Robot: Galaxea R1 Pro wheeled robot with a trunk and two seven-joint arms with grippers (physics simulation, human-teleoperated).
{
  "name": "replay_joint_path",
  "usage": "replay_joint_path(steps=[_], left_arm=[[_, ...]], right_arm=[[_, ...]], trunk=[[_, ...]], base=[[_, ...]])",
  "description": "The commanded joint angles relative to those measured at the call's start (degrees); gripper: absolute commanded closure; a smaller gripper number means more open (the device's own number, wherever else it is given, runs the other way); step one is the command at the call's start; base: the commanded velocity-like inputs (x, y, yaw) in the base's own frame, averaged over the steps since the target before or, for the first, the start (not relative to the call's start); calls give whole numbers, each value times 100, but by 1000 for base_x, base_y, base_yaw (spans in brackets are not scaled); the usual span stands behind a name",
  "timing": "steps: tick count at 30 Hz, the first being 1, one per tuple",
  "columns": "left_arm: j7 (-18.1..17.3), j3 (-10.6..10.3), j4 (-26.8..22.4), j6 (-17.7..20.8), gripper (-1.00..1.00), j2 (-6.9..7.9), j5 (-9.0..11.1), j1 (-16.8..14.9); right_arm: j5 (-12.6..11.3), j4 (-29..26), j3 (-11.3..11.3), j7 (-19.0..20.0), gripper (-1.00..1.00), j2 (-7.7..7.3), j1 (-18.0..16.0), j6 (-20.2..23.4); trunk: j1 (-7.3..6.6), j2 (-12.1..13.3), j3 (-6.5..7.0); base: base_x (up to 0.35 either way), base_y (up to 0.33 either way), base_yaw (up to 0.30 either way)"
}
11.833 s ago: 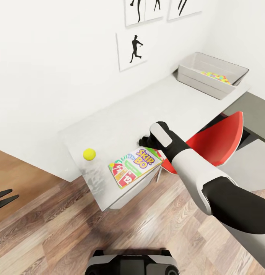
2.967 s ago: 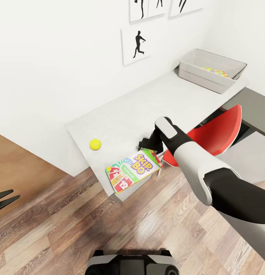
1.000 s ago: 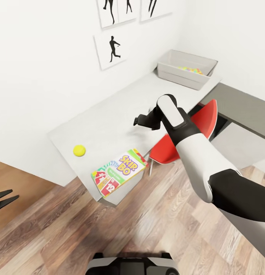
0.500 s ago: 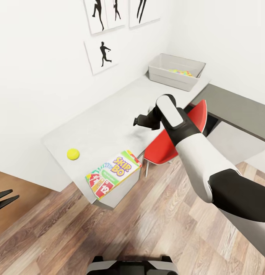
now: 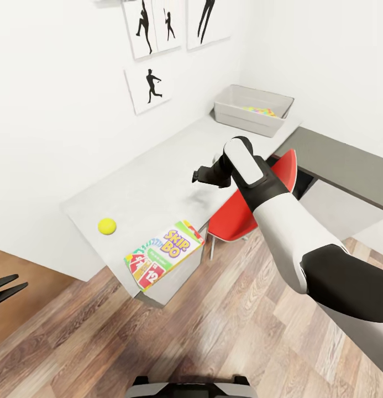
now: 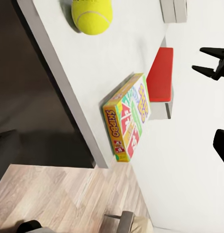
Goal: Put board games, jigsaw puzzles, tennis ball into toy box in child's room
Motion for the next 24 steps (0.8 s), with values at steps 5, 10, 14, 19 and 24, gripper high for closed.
replay_joint_path(steps=[5, 10, 14, 19, 24], left_arm=[[-24, 0, 0, 61, -100, 6, -7, -3], [-24, 0, 0, 61, -100, 9, -9, -2], [-24, 0, 0, 61, -100, 10, -10, -3], [-24, 1, 0, 61, -100, 10, -8, -3], [-24, 3, 0, 61, -100, 12, -9, -2]], right_arm=[[-50, -17, 25, -59, -100, 0, -8, 11], [-50, -19, 48, -58, -100, 0, -8, 9], [-50, -28, 52, -58, -100, 0, -8, 8], [-55, -278, 56, -58, -100, 0, -7, 8], [-58, -382, 85, -58, -100, 0, -8, 1]], trunk=[[4, -9, 40], [4, -9, 88], [4, -9, 126], [4, -9, 173], [4, -9, 221]], base=[[0, 0, 0], [0, 0, 0], [0, 0, 0], [0, 0, 0], [0, 0, 0]])
